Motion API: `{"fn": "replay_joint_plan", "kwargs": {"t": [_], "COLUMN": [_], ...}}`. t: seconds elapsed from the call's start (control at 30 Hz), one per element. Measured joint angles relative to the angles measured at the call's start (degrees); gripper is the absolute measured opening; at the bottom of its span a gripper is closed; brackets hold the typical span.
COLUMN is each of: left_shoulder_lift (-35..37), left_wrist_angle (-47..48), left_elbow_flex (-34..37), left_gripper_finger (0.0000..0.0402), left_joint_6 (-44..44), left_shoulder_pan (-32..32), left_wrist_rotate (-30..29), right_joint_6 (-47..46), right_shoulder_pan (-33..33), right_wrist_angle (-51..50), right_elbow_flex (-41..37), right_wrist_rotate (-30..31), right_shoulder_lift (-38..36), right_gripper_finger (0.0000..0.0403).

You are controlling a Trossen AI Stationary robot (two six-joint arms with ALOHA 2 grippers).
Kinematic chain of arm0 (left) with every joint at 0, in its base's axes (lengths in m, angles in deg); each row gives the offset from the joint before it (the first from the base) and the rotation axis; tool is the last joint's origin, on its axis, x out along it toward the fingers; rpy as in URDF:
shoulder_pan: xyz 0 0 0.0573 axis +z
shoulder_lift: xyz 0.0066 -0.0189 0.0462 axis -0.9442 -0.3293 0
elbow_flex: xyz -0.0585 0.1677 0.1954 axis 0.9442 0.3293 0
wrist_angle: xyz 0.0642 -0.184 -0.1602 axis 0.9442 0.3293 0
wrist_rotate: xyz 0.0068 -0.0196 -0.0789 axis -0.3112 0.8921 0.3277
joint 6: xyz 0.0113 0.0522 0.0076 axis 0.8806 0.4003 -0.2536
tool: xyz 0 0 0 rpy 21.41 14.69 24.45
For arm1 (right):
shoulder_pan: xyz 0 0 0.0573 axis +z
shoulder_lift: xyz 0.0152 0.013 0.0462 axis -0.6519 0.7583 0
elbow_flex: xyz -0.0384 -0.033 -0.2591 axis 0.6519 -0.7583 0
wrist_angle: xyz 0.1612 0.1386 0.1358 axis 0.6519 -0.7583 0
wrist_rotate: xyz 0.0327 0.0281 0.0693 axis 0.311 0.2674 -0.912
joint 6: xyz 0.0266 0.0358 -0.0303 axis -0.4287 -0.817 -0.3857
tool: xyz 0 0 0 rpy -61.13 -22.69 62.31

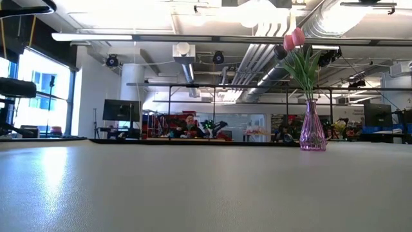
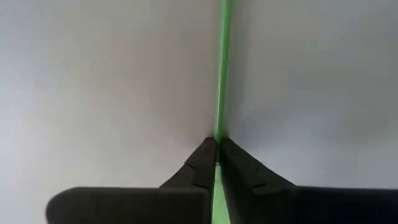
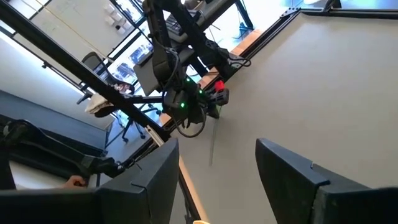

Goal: Sort flowers into vase by color
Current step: Put the red tulip into the green vase

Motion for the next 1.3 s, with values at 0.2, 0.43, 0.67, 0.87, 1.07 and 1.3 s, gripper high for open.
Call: {"fn": "replay_joint_plan", "kwargs": {"t": [0.2, 0.43, 0.67, 0.87, 1.07, 1.3], "left_shoulder_lift": [-0.1, -0.1, 0.0, 0.0, 0.0, 0.0], "left_wrist_angle": [10.4, 16.8, 18.3, 18.1, 17.2, 6.0], "left_elbow_flex": [-6.3, -15.2, -24.1, -29.9, -32.9, -33.3], "left_gripper_finger": [0.0002, 0.0001, 0.0, 0.0, 0.0, 0.0], "left_joint_6": [5.1, 11.7, 20.2, 31.3, 45.2, 60.7], "left_shoulder_pan": [0.2, 2.8, 6.4, 8.8, 11.0, 13.0], "left_wrist_rotate": [-5.5, -12.9, -22.7, -30.6, -38.8, -45.7], "right_joint_6": [0.0, 0.4, 0.4, 0.4, 2.0, 10.1], "right_shoulder_pan": [-0.2, -0.7, -2.2, -2.9, -3.4, -6.3], "right_wrist_angle": [0.6, 0.7, 0.6, 1.2, 1.2, 8.2], "right_elbow_flex": [0.0, 0.0, 0.0, 0.0, 0.0, 0.0], "right_wrist_rotate": [-0.8, -0.8, -2.0, -2.4, -0.6, 3.3], "right_shoulder_lift": [0.0, 0.0, 0.0, 0.0, 0.0, 0.0], "right_gripper_finger": [0.0199, 0.0199, 0.0199, 0.0199, 0.0199, 0.0199]}}
